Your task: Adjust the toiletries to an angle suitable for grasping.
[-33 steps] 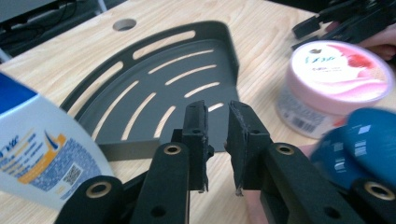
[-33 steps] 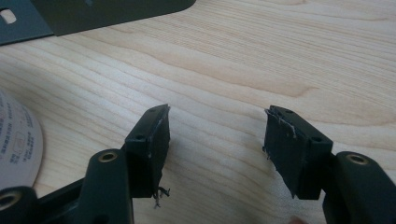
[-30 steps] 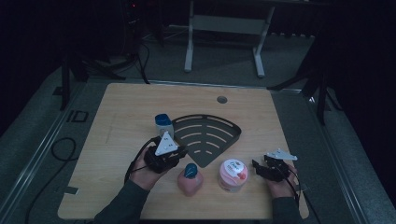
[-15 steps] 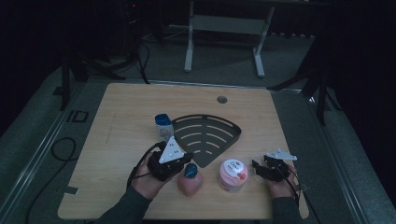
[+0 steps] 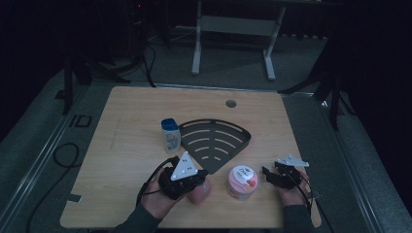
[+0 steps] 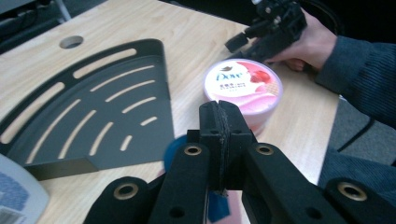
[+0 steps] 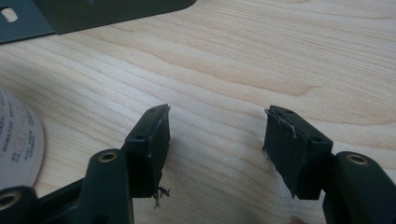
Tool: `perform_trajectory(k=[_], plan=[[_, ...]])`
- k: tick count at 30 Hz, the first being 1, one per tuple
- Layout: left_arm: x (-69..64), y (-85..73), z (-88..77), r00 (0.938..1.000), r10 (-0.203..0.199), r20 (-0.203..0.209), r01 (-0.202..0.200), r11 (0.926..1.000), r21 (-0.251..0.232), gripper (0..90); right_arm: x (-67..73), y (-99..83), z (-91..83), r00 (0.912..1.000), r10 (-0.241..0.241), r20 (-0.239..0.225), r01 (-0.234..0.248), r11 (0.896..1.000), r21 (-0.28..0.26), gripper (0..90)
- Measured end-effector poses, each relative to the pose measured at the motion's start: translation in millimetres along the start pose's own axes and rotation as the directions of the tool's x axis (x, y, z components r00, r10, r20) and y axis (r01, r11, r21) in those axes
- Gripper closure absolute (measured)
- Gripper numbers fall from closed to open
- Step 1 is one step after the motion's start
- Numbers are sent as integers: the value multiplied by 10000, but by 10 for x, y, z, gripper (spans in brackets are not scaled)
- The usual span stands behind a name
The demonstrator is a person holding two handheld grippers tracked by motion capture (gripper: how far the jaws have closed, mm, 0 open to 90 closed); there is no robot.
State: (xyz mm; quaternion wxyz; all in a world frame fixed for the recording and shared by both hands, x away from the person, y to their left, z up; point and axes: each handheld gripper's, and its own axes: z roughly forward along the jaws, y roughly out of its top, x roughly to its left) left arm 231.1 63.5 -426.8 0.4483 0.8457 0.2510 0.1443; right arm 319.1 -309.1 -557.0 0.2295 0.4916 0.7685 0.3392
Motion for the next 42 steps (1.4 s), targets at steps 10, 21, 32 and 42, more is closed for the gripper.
perform_trajectory(k=[10, 21, 32, 42], plan=[[-116, -67, 37, 9996, 10, 298, -14, 9999, 108, 891, -2, 0, -3, 10000, 20, -5, -20, 10000, -7, 399], [-219, -207, 144, 9997, 35, 221, -43, 9994, 350, 892, -4, 0, -7, 10000, 12, 15, -12, 10000, -25, 399], [-286, -357, 268, 9994, 359, -27, -357, 9973, 642, 892, -6, -1, -11, 10000, 24, 16, -24, 10000, -50, 398], [-312, -416, 335, 9958, 784, -473, -738, 9930, 918, 893, -7, -2, -11, 10000, 12, 18, -12, 10000, -50, 398]])
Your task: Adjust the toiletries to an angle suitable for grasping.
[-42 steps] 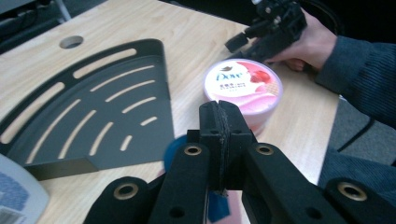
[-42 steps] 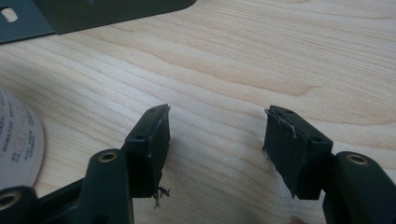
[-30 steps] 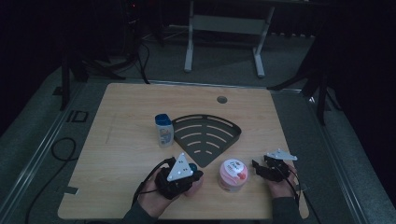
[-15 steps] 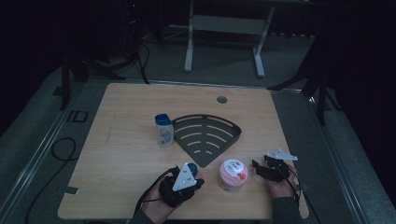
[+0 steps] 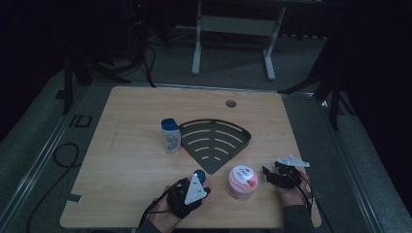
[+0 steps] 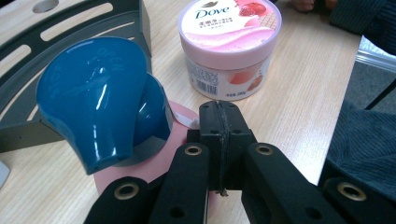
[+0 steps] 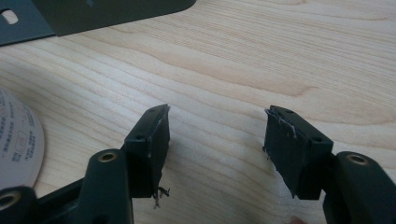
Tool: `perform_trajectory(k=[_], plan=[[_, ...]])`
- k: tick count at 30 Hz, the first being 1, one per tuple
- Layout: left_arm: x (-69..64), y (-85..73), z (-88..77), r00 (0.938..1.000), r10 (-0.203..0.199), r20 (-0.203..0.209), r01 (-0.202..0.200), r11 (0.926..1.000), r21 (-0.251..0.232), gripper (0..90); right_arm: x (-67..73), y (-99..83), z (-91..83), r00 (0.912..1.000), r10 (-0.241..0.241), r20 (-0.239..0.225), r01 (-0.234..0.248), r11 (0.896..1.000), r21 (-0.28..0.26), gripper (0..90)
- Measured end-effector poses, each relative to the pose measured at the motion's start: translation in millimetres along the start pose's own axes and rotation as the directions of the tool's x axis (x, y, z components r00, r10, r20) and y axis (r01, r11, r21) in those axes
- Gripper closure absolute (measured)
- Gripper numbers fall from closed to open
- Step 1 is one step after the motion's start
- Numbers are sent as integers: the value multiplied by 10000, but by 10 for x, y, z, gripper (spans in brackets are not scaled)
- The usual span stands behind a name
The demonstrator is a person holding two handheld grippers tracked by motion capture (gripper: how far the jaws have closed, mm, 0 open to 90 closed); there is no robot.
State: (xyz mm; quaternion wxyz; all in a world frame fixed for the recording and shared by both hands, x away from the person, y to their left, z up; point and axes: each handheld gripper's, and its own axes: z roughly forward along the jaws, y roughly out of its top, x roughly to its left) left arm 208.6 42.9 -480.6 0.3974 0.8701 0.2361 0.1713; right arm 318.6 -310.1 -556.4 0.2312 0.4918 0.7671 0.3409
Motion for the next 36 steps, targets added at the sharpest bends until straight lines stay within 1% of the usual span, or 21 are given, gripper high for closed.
perform_trajectory(k=[3, 7, 9, 12, 15, 17, 19, 22, 26, 29, 34, 35, 36], plan=[[-5, 4, 14, 9998, 97, -146, -97, 10000, -22, 894, 2, 0, -1, 10000, 5, 1, -5, 10000, 0, 398], [11, 3, 20, 9997, 22, -243, -23, 10000, -21, 894, 0, -1, -7, 10000, 52, -8, -52, 10000, -12, 398], [20, -4, 16, 9992, 110, -377, -108, 9999, 30, 894, -9, -3, -8, 10000, 42, 2, -42, 10000, -27, 398], [59, -22, 10, 9991, 11, -435, -9, 10000, 32, 894, -9, -3, -8, 10000, 49, -1, -49, 10000, -28, 398], [99, -33, 5, 9982, -75, -601, 79, 9999, 64, 894, -5, -4, -6, 10000, 35, -6, -35, 10000, -10, 398], [126, -37, 3, 9979, -159, -628, 163, 9998, 64, 894, -4, -4, -5, 10000, 37, -5, -37, 10000, 4, 397], [147, -39, 7, 9972, -169, -730, 175, 9998, 73, 894, -5, -4, -4, 10000, 30, -5, -30, 10000, 5, 397], [181, -35, 21, 9967, -278, -764, 283, 9996, 50, 894, -4, -4, -1, 10000, 4, -12, -4, 10000, 21, 398], [229, -22, 44, 9953, -289, -923, 299, 9995, 85, 894, -6, -4, -4, 10000, 33, -14, -32, 10000, 3, 398], [265, -15, 66, 9942, -416, -989, 423, 9991, 48, 893, -7, -5, -3, 10000, 35, -8, -35, 10000, 1, 398], [317, -5, 85, 9931, -455, -1082, 465, 9989, 67, 893, -8, -5, -4, 10000, 37, -14, -37, 10000, -1, 398], [348, -1, 98, 9917, -560, -1154, 569, 9984, 51, 893, -11, -6, -3, 10000, 37, -16, -37, 10000, 4, 398], [363, 0, 98, 9917, -502, -1186, 518, 9986, 107, 893, -10, -6, -2, 10000, 32, -11, -32, 10000, 3, 398]])
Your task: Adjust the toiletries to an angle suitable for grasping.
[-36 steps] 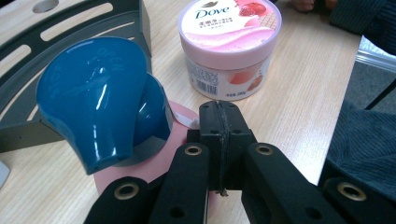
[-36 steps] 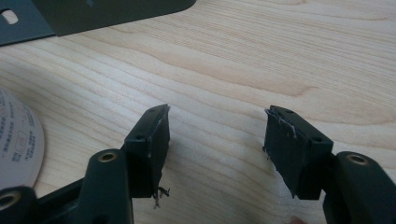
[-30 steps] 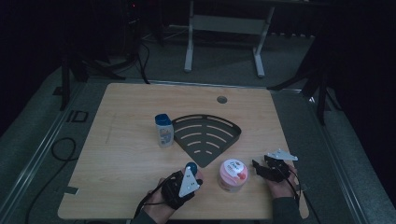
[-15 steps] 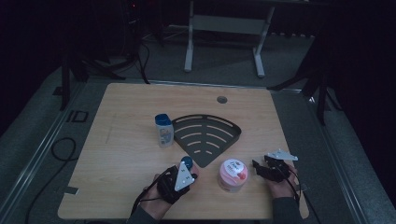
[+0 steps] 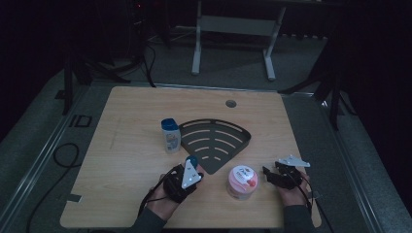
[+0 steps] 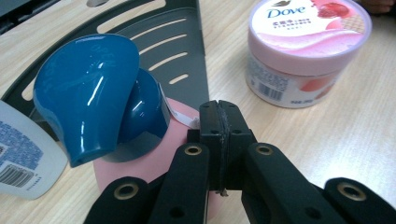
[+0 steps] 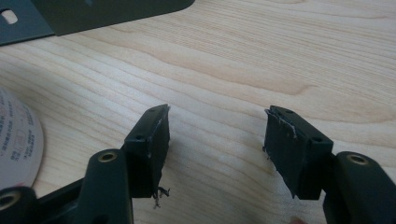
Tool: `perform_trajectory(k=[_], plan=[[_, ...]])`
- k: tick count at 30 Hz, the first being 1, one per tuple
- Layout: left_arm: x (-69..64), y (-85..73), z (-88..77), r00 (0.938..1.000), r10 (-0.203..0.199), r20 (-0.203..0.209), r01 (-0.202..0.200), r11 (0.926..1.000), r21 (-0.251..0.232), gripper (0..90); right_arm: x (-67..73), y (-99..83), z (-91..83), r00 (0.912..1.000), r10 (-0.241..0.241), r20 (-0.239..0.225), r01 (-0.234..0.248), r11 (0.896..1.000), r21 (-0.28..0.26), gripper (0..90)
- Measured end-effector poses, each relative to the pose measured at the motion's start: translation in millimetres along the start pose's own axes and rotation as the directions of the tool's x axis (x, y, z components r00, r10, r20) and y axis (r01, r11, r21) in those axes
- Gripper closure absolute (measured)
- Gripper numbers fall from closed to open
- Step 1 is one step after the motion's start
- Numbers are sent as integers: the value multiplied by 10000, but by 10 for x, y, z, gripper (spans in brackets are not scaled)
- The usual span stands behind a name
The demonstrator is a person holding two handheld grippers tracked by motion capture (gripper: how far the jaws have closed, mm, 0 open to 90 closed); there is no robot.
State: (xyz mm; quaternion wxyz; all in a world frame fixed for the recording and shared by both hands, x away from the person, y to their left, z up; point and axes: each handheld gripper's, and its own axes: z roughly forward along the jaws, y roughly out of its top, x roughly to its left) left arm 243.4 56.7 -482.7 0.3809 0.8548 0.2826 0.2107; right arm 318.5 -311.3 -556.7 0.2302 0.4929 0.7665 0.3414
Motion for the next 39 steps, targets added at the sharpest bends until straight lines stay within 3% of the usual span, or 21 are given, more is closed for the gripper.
perform_trajectory(k=[20, 39], plan=[[282, -22, 34, 9982, -348, -488, 354, 9993, 120, 893, 1, -1, -4, 10000, -10, -8, 10, 10000, 7, 398], [537, -42, 81, 9899, -879, -1114, 899, 9959, 133, 893, -2, -1, -5, 10000, 27, -16, -27, 10000, 2, 398]])
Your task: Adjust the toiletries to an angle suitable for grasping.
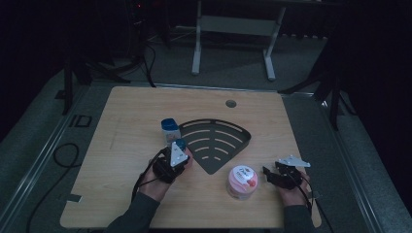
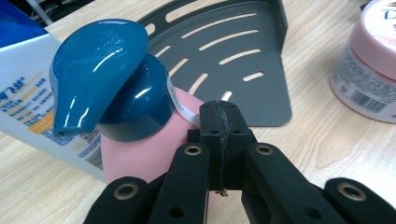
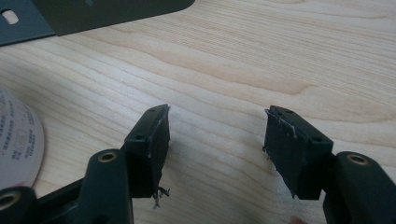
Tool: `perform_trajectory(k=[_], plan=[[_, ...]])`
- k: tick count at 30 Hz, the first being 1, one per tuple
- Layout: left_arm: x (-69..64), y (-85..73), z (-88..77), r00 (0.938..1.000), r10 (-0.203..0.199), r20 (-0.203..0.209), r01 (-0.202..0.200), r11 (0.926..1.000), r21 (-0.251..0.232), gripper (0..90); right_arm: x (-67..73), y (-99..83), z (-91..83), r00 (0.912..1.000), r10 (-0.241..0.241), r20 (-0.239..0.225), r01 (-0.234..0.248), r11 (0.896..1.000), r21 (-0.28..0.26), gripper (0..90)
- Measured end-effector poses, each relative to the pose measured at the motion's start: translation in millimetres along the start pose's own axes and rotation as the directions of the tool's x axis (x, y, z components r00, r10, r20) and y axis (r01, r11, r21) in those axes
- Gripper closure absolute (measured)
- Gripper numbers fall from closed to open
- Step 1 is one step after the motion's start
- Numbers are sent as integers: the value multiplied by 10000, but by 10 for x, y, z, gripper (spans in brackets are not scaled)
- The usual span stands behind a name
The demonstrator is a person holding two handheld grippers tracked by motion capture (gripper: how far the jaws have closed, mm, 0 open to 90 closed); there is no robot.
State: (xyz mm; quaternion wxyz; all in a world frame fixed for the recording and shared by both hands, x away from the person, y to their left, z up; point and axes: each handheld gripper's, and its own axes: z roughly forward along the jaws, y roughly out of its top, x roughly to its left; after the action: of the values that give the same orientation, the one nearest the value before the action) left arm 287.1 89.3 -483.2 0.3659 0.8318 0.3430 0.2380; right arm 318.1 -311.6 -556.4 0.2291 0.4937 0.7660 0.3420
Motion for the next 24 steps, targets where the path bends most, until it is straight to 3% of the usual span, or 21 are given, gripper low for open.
perform_trajectory(k=[13, 24], plan=[[114, 0, 43, 9994, -189, -289, 190, 9998, 22, 893, 0, 0, -1, 10000, -11, -3, 11, 10000, 0, 398], [161, -12, 55, 9993, -253, -282, 255, 9997, 56, 893, 0, 0, -3, 10000, 11, -7, -11, 10000, -13, 398]])
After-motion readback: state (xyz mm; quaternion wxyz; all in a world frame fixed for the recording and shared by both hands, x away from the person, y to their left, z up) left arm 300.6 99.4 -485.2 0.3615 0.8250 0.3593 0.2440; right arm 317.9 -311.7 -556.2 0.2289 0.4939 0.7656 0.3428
